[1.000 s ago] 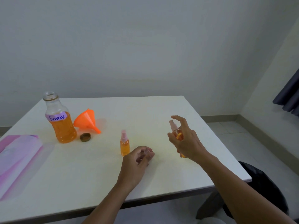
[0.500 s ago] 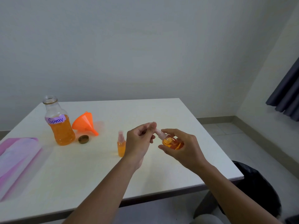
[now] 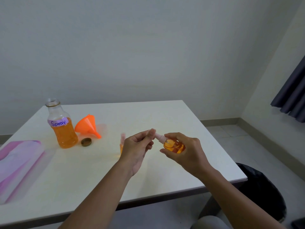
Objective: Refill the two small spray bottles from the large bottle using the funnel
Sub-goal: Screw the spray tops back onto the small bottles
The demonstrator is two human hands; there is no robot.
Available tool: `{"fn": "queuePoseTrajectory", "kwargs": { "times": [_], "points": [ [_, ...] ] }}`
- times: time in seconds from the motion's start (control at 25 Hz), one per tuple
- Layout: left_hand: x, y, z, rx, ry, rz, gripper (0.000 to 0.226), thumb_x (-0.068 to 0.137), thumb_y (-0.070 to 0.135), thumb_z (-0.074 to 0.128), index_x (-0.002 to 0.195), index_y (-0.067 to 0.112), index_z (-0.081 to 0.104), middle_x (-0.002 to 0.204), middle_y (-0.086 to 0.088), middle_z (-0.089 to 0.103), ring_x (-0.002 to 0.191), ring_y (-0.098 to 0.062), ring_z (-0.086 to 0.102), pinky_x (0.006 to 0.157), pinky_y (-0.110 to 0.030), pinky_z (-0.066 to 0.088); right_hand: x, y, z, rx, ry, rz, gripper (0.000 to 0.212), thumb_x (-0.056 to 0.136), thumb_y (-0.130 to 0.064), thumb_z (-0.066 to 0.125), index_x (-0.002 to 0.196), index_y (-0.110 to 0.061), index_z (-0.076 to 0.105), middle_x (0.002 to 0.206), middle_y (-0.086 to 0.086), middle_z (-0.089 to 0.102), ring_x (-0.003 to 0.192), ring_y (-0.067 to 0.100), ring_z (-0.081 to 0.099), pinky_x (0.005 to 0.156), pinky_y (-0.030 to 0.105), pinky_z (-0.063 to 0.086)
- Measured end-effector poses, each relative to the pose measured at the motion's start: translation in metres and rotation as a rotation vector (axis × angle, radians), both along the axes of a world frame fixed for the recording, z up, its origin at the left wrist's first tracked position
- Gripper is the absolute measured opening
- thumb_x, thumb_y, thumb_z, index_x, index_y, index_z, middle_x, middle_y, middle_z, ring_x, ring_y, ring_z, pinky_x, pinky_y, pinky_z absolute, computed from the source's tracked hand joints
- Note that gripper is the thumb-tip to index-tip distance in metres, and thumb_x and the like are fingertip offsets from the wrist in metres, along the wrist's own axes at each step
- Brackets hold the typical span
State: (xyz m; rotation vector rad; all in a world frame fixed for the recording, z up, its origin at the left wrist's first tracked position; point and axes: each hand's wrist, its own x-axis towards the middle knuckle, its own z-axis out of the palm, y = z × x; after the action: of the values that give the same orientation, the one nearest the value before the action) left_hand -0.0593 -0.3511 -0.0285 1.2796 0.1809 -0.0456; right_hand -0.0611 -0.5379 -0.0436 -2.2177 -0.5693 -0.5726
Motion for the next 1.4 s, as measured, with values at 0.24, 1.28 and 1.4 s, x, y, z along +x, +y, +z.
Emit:
{"fn": "queuePoseTrajectory", "kwargs": {
  "times": [0.24,1.28,1.4],
  "points": [
    [-0.004,-0.002,0.000,0.057,-0.032,-0.074,0.057,0.057,0.054,0.079,0.098,0.015,0.081,0.105,0.000,0.076,0.084,-0.017,0.052,0.107,-0.039,0.046,0.003,0.003,0.001,-0.030,0.000,0.025,0.056,0.074,-0.043,0.085,0.125,-0.029,0.064,0.110,-0.021,0.062,0.089,0.007,0.065,0.075,0.006,0.051],
    [-0.075,0.153,-0.036,0.702,-0.271,0.130,0.031,0.082,0.041,0.075,0.112,0.037,0.066,0.100,0.023,0.073,0.095,0.007,0.068,0.079,-0.007,0.051,-0.014,0.167,0.020,0.129,0.304,0.318,0.041,0.082,-0.038,0.080,0.121,-0.037,0.068,0.107,-0.023,0.072,0.085,0.009,0.067,0.074,0.024,0.060],
    [-0.070,0.199,-0.052,0.757,-0.195,0.272,0.029,0.085,0.042,0.072,0.111,0.033,0.066,0.101,0.019,0.072,0.093,0.003,0.069,0.080,-0.011,0.052,-0.010,0.173,0.006,0.217,0.244,0.198,0.042,0.086,-0.033,0.077,0.126,-0.033,0.064,0.110,-0.022,0.069,0.085,0.006,0.066,0.074,0.017,0.057]
  ]
}}
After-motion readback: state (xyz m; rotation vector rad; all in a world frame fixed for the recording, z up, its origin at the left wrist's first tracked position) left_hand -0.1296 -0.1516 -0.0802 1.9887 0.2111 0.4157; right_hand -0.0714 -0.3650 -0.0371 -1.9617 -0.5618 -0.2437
